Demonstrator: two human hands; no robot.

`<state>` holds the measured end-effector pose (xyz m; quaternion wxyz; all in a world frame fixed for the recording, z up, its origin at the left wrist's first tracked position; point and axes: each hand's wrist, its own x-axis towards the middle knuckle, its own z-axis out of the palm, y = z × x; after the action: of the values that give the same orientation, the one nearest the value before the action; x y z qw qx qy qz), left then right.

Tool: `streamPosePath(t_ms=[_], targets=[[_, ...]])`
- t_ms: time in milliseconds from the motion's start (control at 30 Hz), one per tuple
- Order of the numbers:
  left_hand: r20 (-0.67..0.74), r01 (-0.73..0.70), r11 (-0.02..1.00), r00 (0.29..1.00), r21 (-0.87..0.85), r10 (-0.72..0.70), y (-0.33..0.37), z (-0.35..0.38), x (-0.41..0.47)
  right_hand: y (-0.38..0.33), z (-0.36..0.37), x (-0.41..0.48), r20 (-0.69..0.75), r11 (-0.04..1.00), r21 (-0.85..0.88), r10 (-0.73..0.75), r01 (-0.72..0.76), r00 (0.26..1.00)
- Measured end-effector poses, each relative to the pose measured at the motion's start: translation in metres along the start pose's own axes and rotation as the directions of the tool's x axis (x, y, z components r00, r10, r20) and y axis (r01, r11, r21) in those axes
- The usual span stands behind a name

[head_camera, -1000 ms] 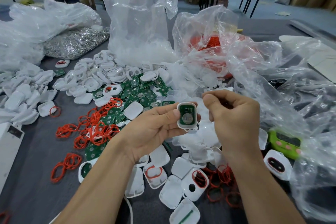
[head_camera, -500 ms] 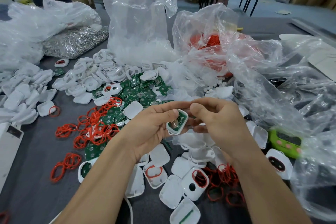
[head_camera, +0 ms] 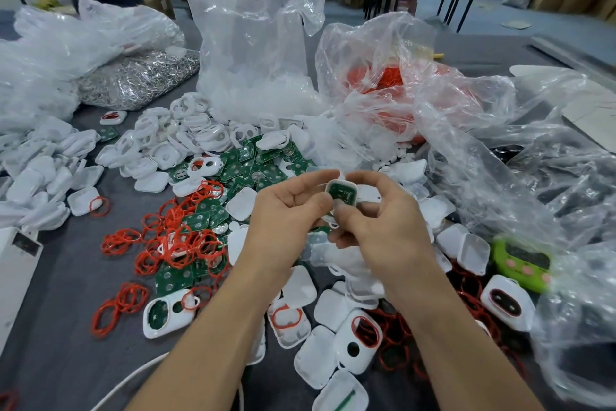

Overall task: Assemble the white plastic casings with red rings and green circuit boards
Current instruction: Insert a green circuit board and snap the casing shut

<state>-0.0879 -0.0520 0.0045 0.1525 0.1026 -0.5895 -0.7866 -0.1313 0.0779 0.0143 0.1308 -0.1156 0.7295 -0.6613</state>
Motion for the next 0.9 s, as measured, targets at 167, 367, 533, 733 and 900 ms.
streamPosePath(t_ms=[167, 367, 533, 733, 900], targets=[[-0.046, -0.002, 0.998, 0.999, 0.055, 0.005, -0.0012, -0.0006, -0.0016, 0.0013, -0.0061, 0.003, 0.028, 0.999, -0.044, 0.019, -0.018, 0.999], [-0.071, -0.014, 0.993, 0.997, 0.115, 0.022, -0.0051, -0.0018, -0.0009, 0.0035, -0.0076, 0.0047, -0.011, 0.998, -0.058, 0.021, -0.022, 1.0], [-0.071, -0.031, 0.981, 0.996, 0.191, 0.045, -0.0083, -0.002, -0.0018, 0.0036, -0.0093, 0.0062, -0.062, 0.982, -0.188, -0.011, -0.001, 0.998], [-0.065, -0.038, 0.984, 0.997, 0.171, 0.05, -0.0086, -0.0021, -0.0027, 0.0024, -0.0111, 0.0053, -0.066, 0.974, -0.228, -0.021, 0.005, 0.998], [-0.076, -0.043, 0.984, 0.995, 0.171, 0.057, -0.0095, -0.0014, -0.0021, 0.0015, -0.0103, 0.0048, -0.084, 0.968, -0.249, -0.011, -0.01, 0.996]])
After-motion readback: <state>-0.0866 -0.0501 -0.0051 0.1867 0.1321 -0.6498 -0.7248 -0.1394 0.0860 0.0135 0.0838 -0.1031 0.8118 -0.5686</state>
